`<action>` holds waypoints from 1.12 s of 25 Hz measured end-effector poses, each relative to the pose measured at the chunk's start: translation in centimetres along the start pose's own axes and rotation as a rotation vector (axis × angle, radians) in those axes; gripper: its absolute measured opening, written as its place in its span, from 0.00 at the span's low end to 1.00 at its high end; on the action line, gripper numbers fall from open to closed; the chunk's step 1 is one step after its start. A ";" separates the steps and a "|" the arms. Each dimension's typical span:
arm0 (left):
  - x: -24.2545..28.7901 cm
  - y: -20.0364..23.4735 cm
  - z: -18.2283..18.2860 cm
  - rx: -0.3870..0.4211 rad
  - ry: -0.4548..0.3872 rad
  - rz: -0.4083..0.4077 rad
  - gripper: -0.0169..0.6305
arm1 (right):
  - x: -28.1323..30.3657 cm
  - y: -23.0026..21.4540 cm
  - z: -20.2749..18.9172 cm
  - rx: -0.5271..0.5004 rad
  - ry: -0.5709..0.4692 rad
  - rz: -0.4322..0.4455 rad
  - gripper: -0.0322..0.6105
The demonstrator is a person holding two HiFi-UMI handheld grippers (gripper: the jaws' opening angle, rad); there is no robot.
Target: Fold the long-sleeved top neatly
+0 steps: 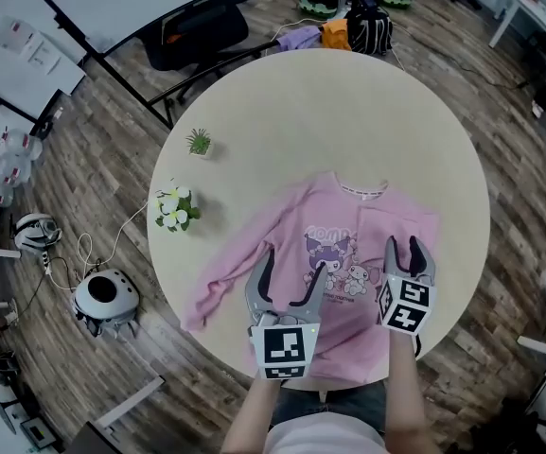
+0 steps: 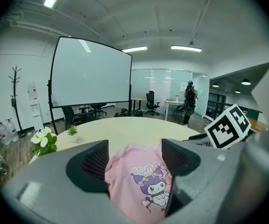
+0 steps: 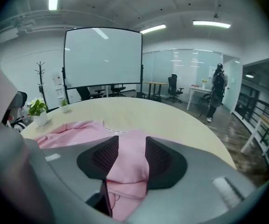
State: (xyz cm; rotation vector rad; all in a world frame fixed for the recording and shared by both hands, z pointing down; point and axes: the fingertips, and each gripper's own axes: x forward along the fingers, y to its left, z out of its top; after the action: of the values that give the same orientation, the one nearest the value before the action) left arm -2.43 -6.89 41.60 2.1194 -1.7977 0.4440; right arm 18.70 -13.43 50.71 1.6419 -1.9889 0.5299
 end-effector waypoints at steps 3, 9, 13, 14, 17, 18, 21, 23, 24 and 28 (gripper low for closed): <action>0.6 -0.7 0.1 0.003 0.002 -0.017 0.57 | 0.3 -2.7 -0.8 0.032 0.034 -0.059 0.37; 1.6 -2.1 0.5 0.016 0.010 -0.041 0.57 | 1.2 -5.6 -3.2 0.069 0.104 -0.103 0.36; 2.2 -2.5 0.1 0.022 0.023 -0.044 0.57 | 2.1 -6.2 -5.5 0.098 0.176 -0.099 0.35; 2.2 -2.6 0.1 0.024 0.027 -0.045 0.57 | 2.2 -6.2 -6.0 0.107 0.192 -0.094 0.34; 2.5 -2.8 -0.2 0.024 0.037 -0.045 0.57 | 2.6 -6.1 -7.1 0.115 0.226 -0.071 0.32; 2.6 -2.9 -0.3 0.024 0.039 -0.044 0.57 | 2.8 -6.0 -7.3 0.110 0.234 -0.062 0.31; 3.0 -3.0 -0.5 0.023 0.046 -0.041 0.57 | 3.1 -5.7 -7.6 0.090 0.248 -0.040 0.27; 3.1 -3.1 -0.6 0.022 0.048 -0.040 0.57 | 3.2 -5.5 -7.7 0.071 0.250 -0.033 0.24; 3.1 -3.1 -0.7 0.022 0.049 -0.040 0.57 | 3.2 -5.5 -7.6 0.062 0.249 -0.034 0.23; 2.9 -2.9 -0.6 0.021 0.048 -0.036 0.57 | 2.5 -5.5 -6.8 0.050 0.227 -0.053 0.14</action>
State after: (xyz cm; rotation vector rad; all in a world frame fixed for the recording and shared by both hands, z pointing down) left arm 0.83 -8.79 43.25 2.1334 -1.7334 0.5018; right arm 24.61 -12.48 57.55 1.5823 -1.7753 0.7174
